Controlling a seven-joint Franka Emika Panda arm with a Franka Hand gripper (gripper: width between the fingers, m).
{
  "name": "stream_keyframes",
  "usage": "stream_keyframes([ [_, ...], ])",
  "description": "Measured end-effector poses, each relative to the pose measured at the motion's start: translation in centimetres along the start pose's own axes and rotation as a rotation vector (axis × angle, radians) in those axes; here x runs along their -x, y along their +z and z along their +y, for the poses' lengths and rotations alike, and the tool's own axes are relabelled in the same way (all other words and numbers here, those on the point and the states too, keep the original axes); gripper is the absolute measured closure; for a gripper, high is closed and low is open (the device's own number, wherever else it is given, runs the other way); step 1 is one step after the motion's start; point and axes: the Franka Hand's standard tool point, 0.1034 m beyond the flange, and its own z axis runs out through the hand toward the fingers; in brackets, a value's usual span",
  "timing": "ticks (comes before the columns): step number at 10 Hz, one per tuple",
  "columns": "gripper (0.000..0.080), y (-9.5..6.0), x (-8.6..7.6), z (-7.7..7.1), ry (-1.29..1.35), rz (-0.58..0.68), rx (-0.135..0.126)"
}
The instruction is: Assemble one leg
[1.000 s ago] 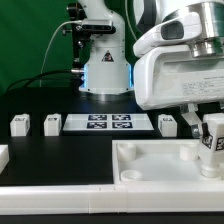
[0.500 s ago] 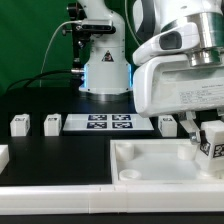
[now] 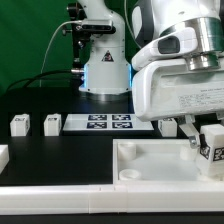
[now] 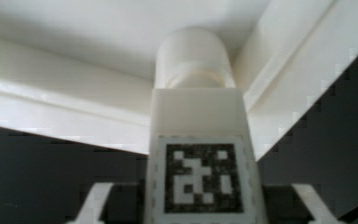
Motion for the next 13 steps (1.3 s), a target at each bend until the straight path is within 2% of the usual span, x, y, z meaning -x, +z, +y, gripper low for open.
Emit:
stream_keyframes([
  [5,0.0506,-0.1,-0.1,-0.2,-0.004,0.001,-0.001],
  [6,0.0414,-0.2,-0.3,-0.1,-0.003,0.004,0.000],
  [7,0.0414,-0.2,-0.3,0.0,-0.003,0.004,0.000],
  [8,0.0242,-0.2,-0.3,0.0,-0.003,0.004,0.001],
  [9,0.0169,-0.2,-0.3,0.0,-0.002,0.004,0.001],
  [13,0.0150,-1.1,-0.9,0.1,-0.005,-0.004,0.001],
])
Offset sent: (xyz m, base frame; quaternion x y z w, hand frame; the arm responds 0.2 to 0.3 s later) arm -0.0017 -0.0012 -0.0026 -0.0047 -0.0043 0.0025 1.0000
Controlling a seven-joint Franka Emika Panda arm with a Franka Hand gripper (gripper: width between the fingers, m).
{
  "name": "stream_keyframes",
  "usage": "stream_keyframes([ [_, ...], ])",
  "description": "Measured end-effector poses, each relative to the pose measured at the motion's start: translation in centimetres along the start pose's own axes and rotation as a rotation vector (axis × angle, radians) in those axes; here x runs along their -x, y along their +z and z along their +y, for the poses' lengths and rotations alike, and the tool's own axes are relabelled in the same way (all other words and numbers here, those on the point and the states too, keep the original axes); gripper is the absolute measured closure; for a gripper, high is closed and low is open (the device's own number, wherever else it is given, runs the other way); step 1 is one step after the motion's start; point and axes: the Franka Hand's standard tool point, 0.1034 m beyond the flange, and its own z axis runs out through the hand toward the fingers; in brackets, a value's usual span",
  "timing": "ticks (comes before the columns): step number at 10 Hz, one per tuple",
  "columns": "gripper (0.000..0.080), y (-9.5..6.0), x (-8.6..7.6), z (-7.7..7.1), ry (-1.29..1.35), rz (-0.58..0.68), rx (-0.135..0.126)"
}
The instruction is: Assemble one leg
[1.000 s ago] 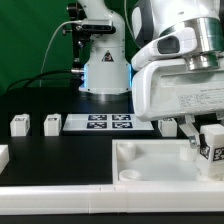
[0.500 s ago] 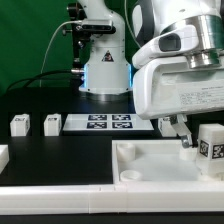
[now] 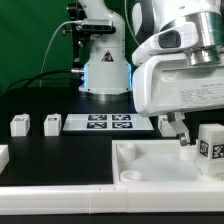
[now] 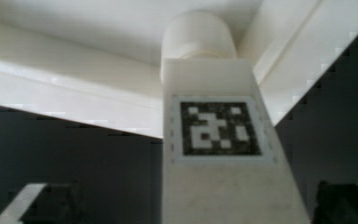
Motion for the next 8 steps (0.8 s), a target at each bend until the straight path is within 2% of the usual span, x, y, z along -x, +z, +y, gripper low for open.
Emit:
stream_keyframes([
  [2,0.0150,-0.9,-0.5,0.1,-0.002,-0.013,0.000],
  [5,0.0150,-0.8,-0.5,0.0,-0.003,-0.048,-0.008],
  [6,0.0150,-0.6,0.1,-0.3,0.000,-0.095,-0.018],
  [7,0.0150,-0.7,0.5,-0.9,0.002,-0.218,-0.043],
  [8,0.0150,-1.1,0.1,-1.3,0.012,-0.342,-0.063],
])
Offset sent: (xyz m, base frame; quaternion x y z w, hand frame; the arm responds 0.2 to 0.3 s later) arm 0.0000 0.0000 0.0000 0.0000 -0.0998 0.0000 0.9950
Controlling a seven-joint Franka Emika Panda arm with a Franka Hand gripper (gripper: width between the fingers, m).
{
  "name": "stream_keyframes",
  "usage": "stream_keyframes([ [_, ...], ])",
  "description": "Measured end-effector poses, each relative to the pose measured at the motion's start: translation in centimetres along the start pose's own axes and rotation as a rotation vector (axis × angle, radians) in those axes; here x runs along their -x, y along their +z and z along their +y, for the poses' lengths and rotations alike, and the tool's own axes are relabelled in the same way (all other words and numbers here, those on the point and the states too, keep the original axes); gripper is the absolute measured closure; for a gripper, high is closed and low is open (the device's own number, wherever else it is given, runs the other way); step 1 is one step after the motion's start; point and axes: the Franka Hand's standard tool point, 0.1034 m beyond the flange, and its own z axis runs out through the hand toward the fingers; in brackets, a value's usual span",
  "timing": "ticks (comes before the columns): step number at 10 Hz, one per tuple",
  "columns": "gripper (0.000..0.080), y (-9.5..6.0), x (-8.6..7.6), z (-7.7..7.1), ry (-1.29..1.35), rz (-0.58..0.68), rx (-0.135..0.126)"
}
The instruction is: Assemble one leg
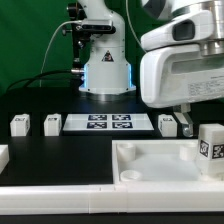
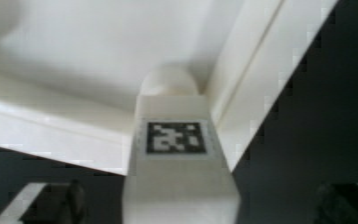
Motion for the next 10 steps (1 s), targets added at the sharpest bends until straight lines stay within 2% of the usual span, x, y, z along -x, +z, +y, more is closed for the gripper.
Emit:
stream_keyframes([
  [1,0.0150,-0.1,-0.6,0.2,0.000,-0.070,-0.014],
  [2,0.0150,0.0,0.3,0.1,-0.001,-0.200,-0.032],
  [3,0.0150,-0.2,-0.1,0.3,-0.012,-0.290,-0.043],
  [4,0.0150,0.1,-1.6,0.8,-0.016,-0.226,-0.035],
  [8,0.0150,0.4,-1.4,1.0,-0.014,-0.222,-0.035],
  [10,0.0150,1.0,-1.1,0.9,-0.014,-0.211,-0.033],
])
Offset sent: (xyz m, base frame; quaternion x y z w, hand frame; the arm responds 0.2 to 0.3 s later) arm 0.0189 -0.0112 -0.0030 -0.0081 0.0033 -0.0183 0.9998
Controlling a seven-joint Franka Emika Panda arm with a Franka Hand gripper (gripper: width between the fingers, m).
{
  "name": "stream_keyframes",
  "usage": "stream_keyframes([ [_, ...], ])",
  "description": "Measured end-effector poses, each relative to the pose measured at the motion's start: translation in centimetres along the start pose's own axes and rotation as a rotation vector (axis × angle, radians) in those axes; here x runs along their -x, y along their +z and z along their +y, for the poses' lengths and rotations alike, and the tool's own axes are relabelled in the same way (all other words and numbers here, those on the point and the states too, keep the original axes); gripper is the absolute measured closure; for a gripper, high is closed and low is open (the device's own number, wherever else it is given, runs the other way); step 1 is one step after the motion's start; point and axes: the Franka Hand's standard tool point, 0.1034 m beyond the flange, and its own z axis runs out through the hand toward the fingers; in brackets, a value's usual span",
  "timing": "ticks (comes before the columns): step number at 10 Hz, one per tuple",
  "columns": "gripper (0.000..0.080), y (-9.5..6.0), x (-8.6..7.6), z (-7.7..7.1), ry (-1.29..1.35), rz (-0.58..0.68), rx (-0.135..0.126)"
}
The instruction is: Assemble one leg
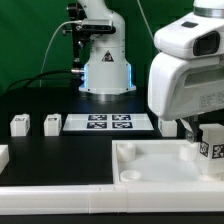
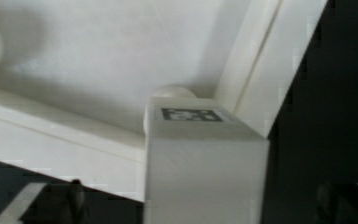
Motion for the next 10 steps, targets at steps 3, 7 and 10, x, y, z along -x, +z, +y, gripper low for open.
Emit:
stream_keyframes([
  [3,0.0150,0.69,0.38,-0.05,0.000,0.007,0.001],
  [7,0.0411,0.63,0.37,0.01,-0.004,0.008,0.001],
  [10,0.0506,0.67,0.42,0.19,0.048,0.007,0.002],
])
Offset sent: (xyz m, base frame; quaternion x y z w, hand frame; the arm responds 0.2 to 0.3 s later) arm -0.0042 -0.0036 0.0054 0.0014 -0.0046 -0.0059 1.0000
